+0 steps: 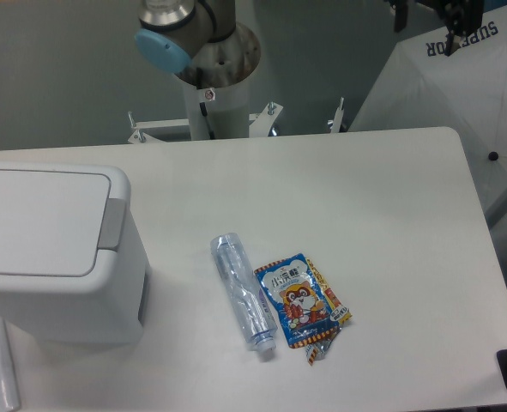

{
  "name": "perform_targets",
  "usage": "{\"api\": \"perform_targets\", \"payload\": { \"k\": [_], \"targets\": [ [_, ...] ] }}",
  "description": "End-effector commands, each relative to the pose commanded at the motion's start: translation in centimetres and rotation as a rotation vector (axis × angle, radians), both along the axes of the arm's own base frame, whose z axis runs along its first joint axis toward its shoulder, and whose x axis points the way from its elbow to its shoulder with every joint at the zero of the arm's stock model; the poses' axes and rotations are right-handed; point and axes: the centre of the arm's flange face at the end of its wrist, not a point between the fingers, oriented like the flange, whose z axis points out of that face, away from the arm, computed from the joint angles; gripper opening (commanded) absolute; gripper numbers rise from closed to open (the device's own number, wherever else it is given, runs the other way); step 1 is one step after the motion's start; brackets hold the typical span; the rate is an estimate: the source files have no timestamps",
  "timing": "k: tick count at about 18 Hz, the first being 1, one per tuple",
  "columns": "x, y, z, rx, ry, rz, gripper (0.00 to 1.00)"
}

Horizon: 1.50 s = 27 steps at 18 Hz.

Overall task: Open the trash can
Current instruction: 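Move the open gripper into view above the table, then move the open gripper toward the white trash bin's lid edge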

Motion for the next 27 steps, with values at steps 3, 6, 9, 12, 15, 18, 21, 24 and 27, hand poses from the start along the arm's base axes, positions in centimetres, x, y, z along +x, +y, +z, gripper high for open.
{"api": "perform_targets", "payload": {
  "k": [3, 6, 9, 12, 15, 18, 21, 24, 27],
  "targets": [
    [0.2, 0.3, 0.1, 0.011, -0.001, 0.038, 1.0],
    [0.2, 0.6, 0.0, 0.021, -0.004, 0.052, 1.0],
    [0.5, 1.4, -0.8, 0.059, -0.03, 0.097, 1.0],
    [0.8, 3.6, -1.1, 0.163, -0.067, 0.193, 1.0],
    [1.1, 6.3, -2.9, 0.271, -0.167, 0.301, 1.0],
    [1.1, 10.0, -3.8, 0.338, -0.191, 0.396, 1.0],
    [2.9, 15.0, -4.7, 0.372, -0.234, 0.526, 1.0],
    [4.8, 18.7, -5.1, 0.408, -0.268, 0.649, 1.0],
    [7.0, 21.6, -4.7, 0.453, -0.291, 0.737, 1.0]
  ]
}}
